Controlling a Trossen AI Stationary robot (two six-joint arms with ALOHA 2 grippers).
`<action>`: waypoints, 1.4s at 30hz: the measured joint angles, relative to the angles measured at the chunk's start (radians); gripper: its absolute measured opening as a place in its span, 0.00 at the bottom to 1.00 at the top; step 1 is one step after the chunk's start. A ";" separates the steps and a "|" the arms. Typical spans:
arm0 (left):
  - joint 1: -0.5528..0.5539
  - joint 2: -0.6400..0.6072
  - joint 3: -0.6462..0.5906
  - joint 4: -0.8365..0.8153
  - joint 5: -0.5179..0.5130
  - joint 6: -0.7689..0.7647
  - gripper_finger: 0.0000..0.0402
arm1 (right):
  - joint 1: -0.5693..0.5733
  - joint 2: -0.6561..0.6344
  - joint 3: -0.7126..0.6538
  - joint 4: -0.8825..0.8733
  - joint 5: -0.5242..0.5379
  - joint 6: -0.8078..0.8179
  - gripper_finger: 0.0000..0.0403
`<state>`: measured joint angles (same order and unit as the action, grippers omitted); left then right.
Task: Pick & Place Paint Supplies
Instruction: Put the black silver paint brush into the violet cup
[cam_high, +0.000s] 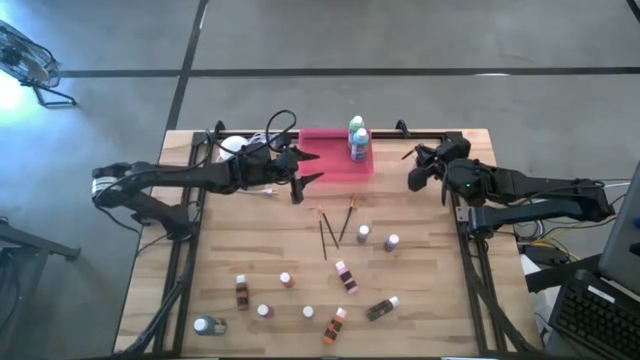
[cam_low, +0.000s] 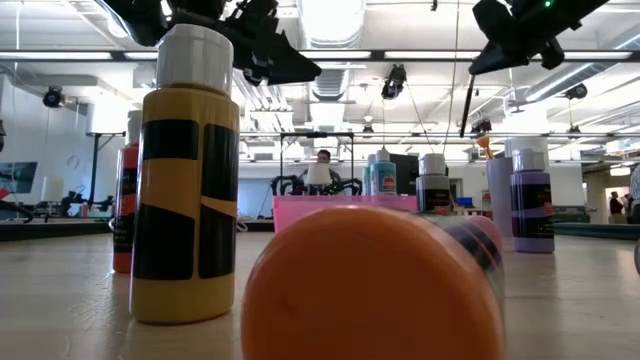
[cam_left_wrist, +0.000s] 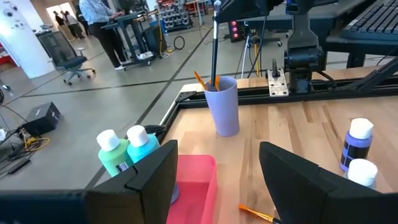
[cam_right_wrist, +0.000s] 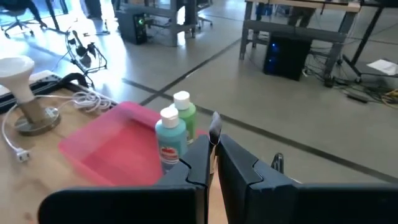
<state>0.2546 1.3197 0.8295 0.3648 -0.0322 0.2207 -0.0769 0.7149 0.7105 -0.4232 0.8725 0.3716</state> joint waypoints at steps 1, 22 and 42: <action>0.000 0.000 0.000 0.000 0.000 0.000 0.58 | 0.000 -0.001 0.000 0.000 0.006 0.001 0.03; 0.001 0.000 0.000 -0.008 0.000 0.000 0.58 | 0.000 -0.026 0.004 -0.219 0.150 0.160 0.03; 0.000 0.000 0.000 -0.007 0.001 -0.010 0.58 | 0.000 0.016 -0.036 -0.283 0.151 0.210 0.03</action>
<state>0.2546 1.3197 0.8295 0.3576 -0.0311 0.2104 -0.0772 0.7306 0.6741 -0.7067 1.0237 0.5819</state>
